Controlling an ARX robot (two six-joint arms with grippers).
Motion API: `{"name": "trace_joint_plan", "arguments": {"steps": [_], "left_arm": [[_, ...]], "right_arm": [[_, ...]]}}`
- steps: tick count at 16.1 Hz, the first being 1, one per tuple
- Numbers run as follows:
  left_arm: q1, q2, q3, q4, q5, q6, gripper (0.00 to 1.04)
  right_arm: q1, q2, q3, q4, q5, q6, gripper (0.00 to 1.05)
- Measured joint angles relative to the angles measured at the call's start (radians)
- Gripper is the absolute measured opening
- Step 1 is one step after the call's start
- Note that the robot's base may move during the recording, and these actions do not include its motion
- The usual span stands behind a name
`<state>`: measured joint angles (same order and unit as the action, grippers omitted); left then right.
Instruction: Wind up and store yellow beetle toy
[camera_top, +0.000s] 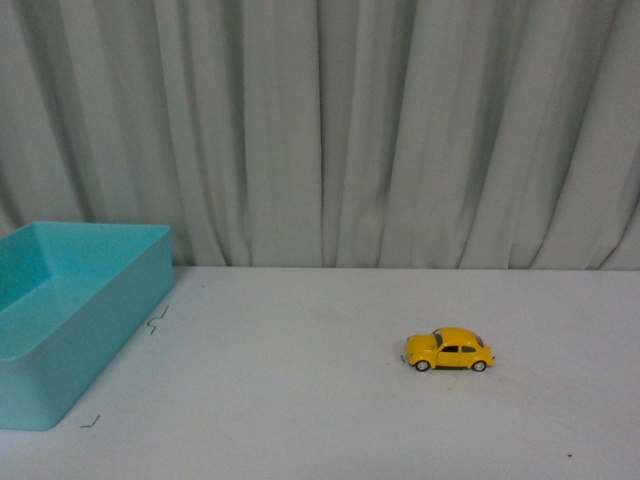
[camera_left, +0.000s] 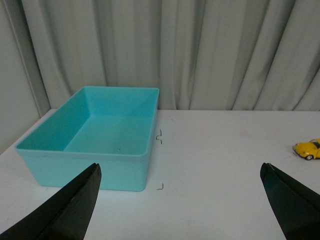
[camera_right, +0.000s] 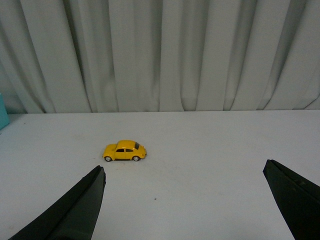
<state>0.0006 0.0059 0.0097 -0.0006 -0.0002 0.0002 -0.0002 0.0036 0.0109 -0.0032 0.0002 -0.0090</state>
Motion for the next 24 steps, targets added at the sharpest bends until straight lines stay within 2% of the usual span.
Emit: {"name": "trace_joint_plan", "arguments": {"steps": [24], "left_arm": [[0.0,0.0,0.0,-0.003,0.0,0.0,0.98]], "right_arm": [[0.0,0.0,0.0,-0.001,0.0,0.0,0.98]]}}
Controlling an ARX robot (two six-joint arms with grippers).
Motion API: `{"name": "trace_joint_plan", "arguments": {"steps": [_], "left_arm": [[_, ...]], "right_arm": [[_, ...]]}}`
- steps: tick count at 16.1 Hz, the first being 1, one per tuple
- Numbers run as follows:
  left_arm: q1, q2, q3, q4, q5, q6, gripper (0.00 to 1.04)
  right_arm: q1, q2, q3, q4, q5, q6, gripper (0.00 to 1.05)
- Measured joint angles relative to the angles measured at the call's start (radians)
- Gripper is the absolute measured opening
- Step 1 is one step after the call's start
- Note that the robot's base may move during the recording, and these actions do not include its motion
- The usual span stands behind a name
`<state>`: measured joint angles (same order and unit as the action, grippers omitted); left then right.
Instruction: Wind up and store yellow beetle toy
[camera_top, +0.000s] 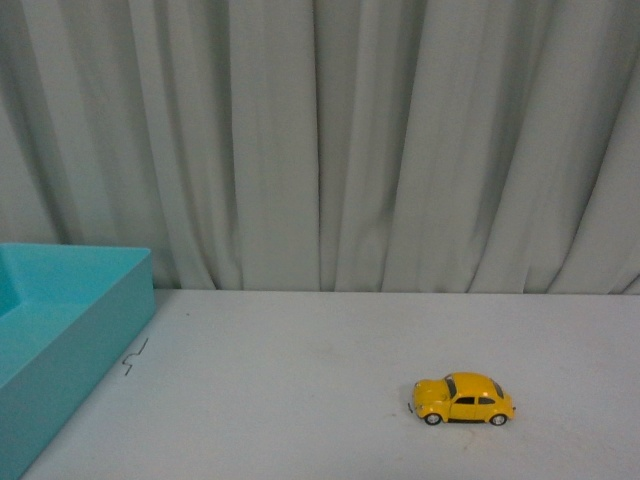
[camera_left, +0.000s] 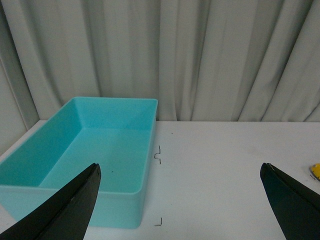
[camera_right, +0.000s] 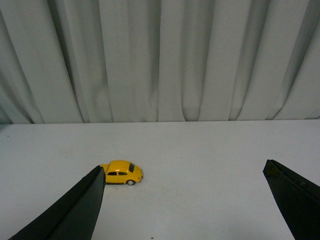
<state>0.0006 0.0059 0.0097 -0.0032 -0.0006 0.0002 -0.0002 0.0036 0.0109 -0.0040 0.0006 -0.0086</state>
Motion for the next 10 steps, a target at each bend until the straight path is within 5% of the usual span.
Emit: {"name": "trace_joint_plan", "arguments": {"steps": [10], "left_arm": [[0.0,0.0,0.0,-0.001,0.0,0.0,0.98]], "right_arm": [[0.0,0.0,0.0,0.001,0.0,0.0,0.98]]}}
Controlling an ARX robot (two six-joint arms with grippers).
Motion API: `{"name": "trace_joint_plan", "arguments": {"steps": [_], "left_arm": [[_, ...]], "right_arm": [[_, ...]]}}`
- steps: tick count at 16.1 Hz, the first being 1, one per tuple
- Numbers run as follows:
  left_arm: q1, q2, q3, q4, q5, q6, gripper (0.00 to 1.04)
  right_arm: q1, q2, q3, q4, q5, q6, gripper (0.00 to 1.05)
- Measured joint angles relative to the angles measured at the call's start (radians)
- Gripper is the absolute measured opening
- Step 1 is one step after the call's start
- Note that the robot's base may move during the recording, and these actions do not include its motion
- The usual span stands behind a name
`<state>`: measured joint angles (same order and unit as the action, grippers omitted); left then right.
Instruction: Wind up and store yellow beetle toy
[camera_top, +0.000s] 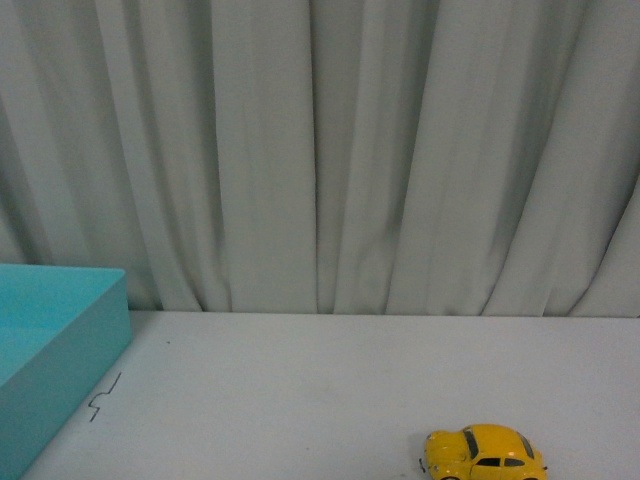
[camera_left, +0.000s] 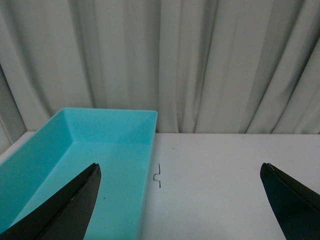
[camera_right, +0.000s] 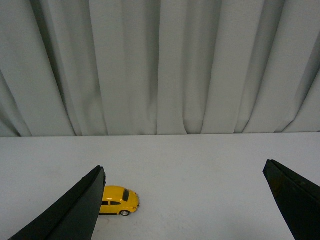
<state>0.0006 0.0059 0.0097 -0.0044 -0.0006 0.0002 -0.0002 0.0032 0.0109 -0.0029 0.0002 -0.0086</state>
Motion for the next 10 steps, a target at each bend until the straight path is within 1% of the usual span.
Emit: {"name": "trace_joint_plan", "arguments": {"steps": [7,8,9,10], "left_arm": [[0.0,0.0,0.0,0.001,0.0,0.0,0.98],[0.0,0.0,0.0,0.001,0.0,0.0,0.98],[0.0,0.0,0.0,0.0,0.0,0.0,0.98],[0.0,0.0,0.0,0.002,-0.002,0.0,0.98]], "right_arm": [[0.0,0.0,0.0,-0.002,0.0,0.0,0.98],[-0.004,0.003,0.001,-0.013,-0.016,0.013,0.98],[-0.073,0.051,0.024,-0.087,-0.177,0.088,0.98],[-0.163,0.154,0.026,0.005,-0.329,0.202,0.98]]}}
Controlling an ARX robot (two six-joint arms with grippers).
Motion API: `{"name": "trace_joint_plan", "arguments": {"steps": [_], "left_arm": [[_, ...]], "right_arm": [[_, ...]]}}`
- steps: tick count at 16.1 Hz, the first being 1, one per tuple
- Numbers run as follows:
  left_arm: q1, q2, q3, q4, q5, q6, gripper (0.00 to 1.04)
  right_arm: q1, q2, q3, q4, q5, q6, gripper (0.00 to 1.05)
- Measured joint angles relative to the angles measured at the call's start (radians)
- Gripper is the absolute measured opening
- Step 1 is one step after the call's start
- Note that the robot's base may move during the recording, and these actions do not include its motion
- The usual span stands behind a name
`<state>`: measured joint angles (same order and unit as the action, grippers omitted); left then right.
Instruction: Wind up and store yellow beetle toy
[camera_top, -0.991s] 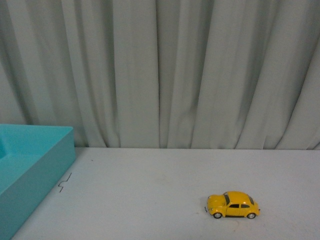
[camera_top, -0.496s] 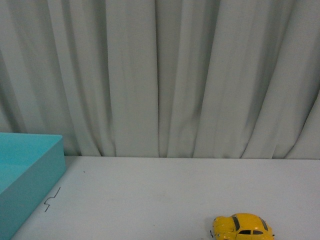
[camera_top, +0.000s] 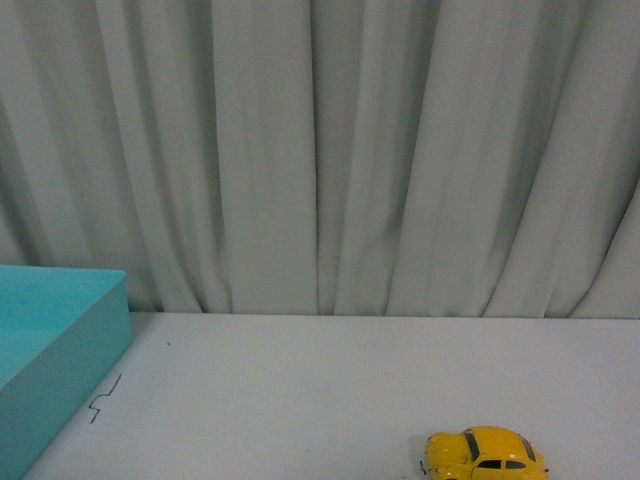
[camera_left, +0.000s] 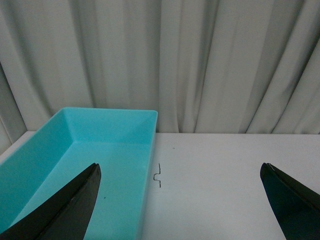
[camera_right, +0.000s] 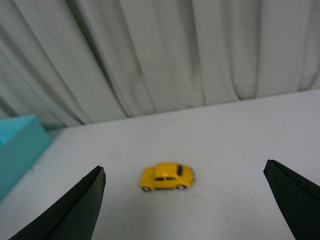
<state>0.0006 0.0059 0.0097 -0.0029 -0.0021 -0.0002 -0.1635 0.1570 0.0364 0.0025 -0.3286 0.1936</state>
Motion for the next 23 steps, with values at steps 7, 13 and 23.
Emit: {"name": "trace_joint_plan", "arguments": {"steps": [7,13,23], "left_arm": [[0.0,0.0,0.0,-0.001,0.001,0.0,0.98],[0.0,0.0,0.0,-0.001,0.002,0.0,0.98],[0.0,0.0,0.0,-0.001,0.002,0.0,0.98]], "right_arm": [[-0.248,1.192,0.473,0.815,-0.278,-0.037,0.98],[-0.074,1.663,1.031,0.267,-0.545,-0.599,0.98],[0.042,2.036,1.548,-0.826,-0.431,-1.834,0.98]]}}
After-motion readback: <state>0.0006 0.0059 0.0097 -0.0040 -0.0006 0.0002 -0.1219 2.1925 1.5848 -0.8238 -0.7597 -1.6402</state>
